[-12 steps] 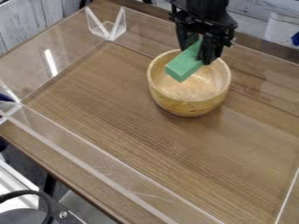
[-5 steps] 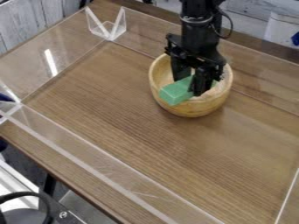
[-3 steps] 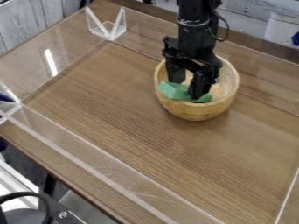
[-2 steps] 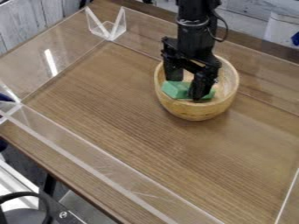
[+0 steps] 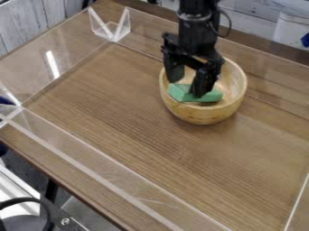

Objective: Put the green block in the brown bowl

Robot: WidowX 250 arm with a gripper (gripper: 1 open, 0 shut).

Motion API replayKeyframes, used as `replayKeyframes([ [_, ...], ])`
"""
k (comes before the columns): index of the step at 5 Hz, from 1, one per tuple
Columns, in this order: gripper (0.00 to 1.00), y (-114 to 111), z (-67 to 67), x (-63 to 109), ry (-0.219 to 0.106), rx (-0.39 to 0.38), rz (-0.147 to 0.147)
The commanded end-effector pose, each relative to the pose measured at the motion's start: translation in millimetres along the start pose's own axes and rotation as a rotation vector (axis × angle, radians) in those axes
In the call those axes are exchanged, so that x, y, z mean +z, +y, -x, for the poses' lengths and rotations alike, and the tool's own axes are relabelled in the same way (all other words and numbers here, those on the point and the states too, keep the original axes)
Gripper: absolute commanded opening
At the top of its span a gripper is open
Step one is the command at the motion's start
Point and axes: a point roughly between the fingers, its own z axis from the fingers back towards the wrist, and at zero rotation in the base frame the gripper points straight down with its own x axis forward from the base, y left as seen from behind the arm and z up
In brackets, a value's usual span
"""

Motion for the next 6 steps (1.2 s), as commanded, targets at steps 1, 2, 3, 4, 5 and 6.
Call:
replayKeyframes([
  [1,1.00,7.9,-5.4,40.1,-0.109,0.015,-0.039],
  [2,1.00,9.0,0.1,66.5,-0.153,0.020,-0.059],
  [3,1.00,10.6,7.0,98.2,-0.204,0.029,-0.078],
  [4,1.00,12.6,9.8,94.4,-0.199,0.033,-0.078],
  [5,1.00,12.7,5.4,86.0,-0.195,0.032,-0.077],
  [6,1.00,12.8,1.2,77.5,-0.189,0.032,-0.075],
])
